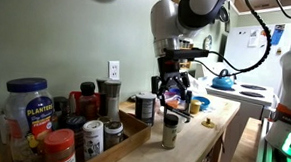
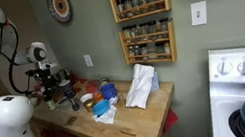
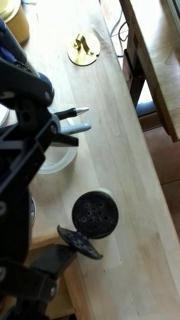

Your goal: Move the black pepper jar to the right then close the lid

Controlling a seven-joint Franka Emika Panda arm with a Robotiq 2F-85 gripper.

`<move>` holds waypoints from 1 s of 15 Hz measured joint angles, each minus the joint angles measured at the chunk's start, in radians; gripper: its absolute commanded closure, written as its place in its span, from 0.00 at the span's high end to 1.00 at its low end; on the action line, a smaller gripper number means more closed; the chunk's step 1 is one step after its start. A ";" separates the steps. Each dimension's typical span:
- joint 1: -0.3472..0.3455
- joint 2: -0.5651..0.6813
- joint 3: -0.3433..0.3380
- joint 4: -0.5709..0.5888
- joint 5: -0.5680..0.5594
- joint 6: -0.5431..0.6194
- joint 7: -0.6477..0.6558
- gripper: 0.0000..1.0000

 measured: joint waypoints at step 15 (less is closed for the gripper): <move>0.000 -0.007 -0.003 -0.004 0.002 0.014 0.005 0.95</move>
